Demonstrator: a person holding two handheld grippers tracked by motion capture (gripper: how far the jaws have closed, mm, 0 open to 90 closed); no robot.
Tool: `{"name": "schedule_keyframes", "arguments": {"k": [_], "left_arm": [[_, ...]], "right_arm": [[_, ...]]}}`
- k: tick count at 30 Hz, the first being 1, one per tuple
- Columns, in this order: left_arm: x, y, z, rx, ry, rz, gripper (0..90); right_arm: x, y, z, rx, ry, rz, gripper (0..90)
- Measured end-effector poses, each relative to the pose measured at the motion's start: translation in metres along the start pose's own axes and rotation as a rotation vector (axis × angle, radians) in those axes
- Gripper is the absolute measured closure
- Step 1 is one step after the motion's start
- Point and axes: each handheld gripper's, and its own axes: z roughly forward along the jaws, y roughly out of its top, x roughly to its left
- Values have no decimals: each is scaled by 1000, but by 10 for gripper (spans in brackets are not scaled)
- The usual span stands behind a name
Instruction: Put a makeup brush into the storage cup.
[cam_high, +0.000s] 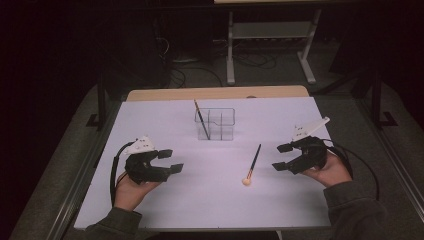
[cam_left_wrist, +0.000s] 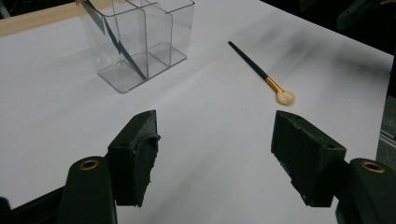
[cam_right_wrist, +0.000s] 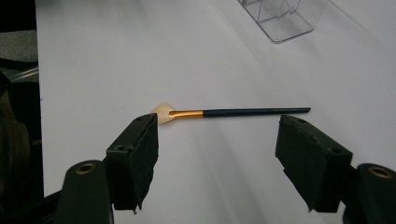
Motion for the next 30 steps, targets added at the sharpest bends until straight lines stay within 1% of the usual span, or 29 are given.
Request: {"name": "schedule_keyframes", "arguments": {"k": [5, 6, 8, 9, 12, 13, 14, 15, 17, 19, 20, 22, 26, 29, 30], "left_arm": [[-2, -3, 0, -18, 7, 4, 299], [-2, -3, 0, -11, 10, 12, 299], [-2, -4, 1, -9, 12, 17, 299], [-2, -4, 2, 2, 15, 21, 299], [-1, -5, 1, 6, 14, 18, 299], [-1, -6, 1, 6, 12, 15, 299], [-1, -6, 1, 8, 14, 17, 298], [-1, -7, 1, 10, 17, 20, 298], [-1, -8, 1, 14, 18, 27, 297], [-2, -10, 2, 6, 17, 16, 294], [-2, -10, 3, 8, 17, 18, 294], [-3, -10, 3, 11, 18, 20, 294], [-4, -10, 4, 9, 14, 21, 292], [-3, -10, 4, 12, 14, 23, 290], [-3, -11, 4, 13, 13, 23, 290]], "right_arm": [[-7, 12, -2, 26, 5, -6, 298], [-8, 14, -2, 33, 6, -6, 297], [-11, 18, -3, 49, -2, -23, 297], [-12, 20, -4, 51, -4, -23, 299], [-15, 26, -6, 52, 8, -45, 310], [-16, 27, -5, 58, 3, -54, 310], [-17, 28, -5, 64, 7, -49, 310], [-17, 29, -4, 69, 10, -54, 309], [-18, 31, -2, 81, 11, -78, 312], [-17, 33, 0, 92, 11, -107, 319], [-18, 34, 1, 93, 15, -108, 319], [-19, 35, 4, 101, 15, -134, 321], [-20, 34, 11, 122, 23, -148, 324], [-23, 36, 17, 125, 28, -162, 326], [-22, 37, 19, 126, 37, -157, 328]]}}
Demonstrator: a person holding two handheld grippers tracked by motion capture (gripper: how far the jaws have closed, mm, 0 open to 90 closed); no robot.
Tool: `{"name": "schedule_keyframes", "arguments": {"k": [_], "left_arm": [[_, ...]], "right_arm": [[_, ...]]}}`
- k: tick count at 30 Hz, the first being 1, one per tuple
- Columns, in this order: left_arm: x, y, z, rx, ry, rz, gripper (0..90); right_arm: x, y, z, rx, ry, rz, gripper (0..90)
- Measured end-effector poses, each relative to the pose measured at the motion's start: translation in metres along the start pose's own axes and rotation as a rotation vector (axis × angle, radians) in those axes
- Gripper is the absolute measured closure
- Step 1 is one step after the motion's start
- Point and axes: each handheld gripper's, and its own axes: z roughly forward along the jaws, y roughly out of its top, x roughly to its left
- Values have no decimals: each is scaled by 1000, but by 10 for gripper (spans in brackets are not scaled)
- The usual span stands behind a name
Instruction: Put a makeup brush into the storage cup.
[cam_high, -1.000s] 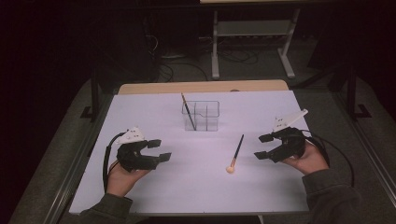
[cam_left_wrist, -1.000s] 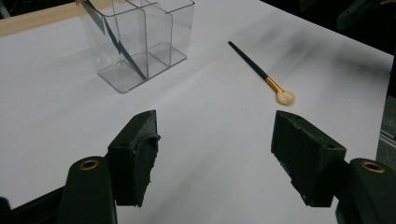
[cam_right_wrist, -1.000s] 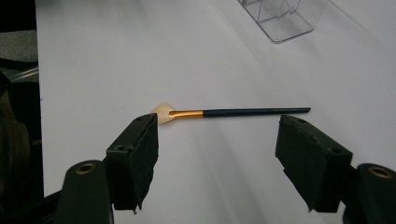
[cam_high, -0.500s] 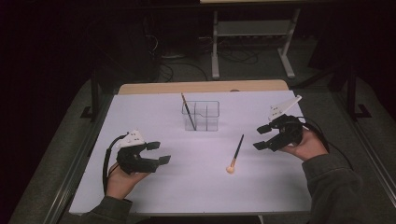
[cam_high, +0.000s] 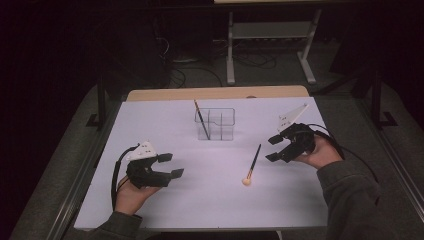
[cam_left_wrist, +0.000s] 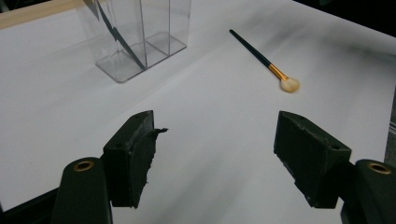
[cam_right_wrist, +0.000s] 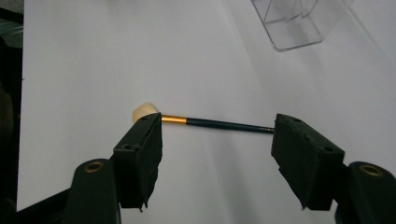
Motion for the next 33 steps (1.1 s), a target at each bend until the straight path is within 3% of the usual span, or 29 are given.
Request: {"name": "schedule_keyframes", "arguments": {"k": [5, 18, 33], "left_arm": [[1, 0, -1, -3, -3, 2, 287], [2, 0, -3, -17, -8, -3, 282], [2, -1, -1, -6, -15, -7, 280]], "right_arm": [[-1, 4, 8, 14, 12, -18, 329], [-1, 11, 9, 19, 18, -30, 323], [-4, 23, 27, 43, 53, -50, 325]]}}
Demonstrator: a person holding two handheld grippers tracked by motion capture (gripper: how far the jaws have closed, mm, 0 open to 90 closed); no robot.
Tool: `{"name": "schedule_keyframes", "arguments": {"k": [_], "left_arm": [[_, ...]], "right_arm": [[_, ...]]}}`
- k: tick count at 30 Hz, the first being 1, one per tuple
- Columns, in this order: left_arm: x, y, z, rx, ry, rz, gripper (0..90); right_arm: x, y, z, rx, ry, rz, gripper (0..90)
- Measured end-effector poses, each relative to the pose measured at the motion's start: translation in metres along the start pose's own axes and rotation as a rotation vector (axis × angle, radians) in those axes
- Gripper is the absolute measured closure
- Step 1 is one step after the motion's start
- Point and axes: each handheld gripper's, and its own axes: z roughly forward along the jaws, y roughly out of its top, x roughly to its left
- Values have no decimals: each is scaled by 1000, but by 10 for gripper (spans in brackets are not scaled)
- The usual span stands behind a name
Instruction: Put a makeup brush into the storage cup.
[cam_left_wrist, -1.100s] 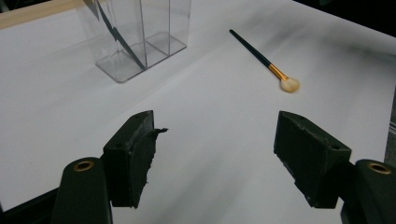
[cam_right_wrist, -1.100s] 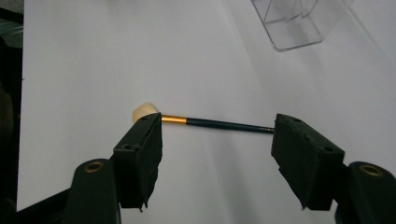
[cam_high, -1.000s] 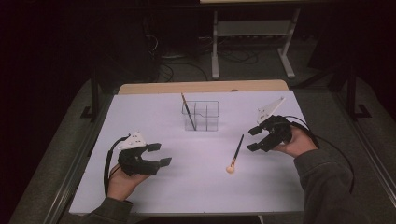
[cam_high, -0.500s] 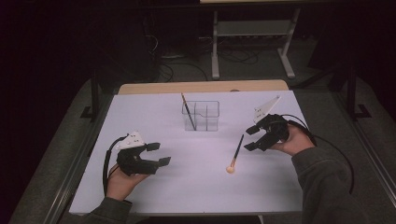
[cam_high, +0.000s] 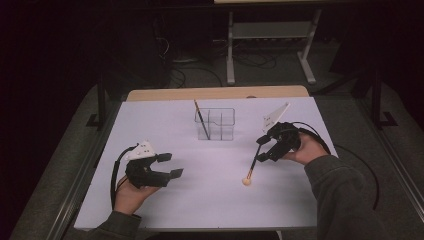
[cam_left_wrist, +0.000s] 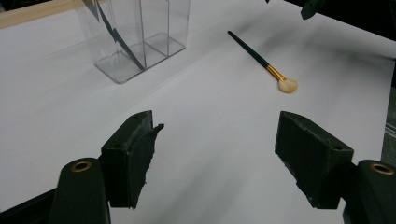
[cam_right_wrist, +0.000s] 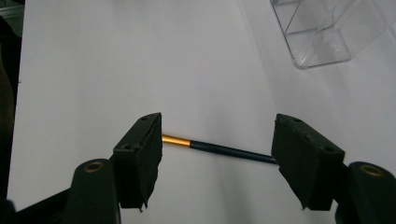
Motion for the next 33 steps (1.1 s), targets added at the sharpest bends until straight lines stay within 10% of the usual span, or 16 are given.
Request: {"name": "schedule_keyframes", "arguments": {"k": [33], "left_arm": [[2, -1, -1, -5, -3, 3, 280]], "right_arm": [[-1, -1, 46, 82, 68, -41, 354]]}}
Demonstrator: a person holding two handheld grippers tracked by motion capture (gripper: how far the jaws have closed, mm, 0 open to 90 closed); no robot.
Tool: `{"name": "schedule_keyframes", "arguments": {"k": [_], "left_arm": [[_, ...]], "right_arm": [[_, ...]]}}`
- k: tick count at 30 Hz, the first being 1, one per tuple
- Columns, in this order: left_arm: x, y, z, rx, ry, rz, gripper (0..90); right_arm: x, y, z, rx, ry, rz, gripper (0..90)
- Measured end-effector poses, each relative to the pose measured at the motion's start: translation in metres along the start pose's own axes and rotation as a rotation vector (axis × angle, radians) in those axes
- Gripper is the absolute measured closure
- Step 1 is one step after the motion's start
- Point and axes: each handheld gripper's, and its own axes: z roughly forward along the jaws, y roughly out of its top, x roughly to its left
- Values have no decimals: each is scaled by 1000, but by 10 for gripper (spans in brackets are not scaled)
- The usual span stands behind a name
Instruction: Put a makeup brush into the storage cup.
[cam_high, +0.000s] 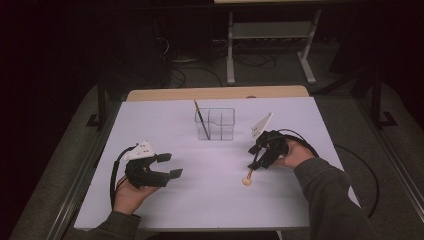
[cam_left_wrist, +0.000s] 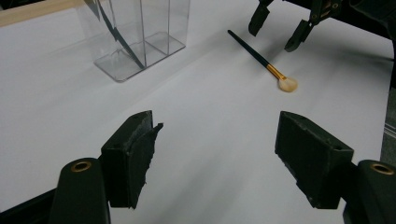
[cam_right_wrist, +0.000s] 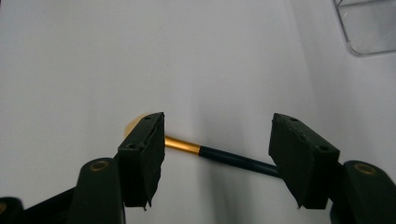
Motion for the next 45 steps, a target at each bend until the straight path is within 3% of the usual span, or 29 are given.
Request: {"name": "schedule_keyframes", "arguments": {"k": [16, 27, 36, 45], "left_arm": [[1, 0, -1, 0, -6, -3, 282], [0, 0, 1, 6, -11, -5, 282], [1, -1, 3, 12, -9, 5, 283], [1, -1, 2, 7, -11, -7, 283]], "right_arm": [[-2, -1, 16, 61, 0, -44, 406], [0, -6, 7, 19, -13, -24, 405], [0, -6, 17, 51, -1, -35, 422], [0, -7, 22, 90, -5, -79, 479]]}}
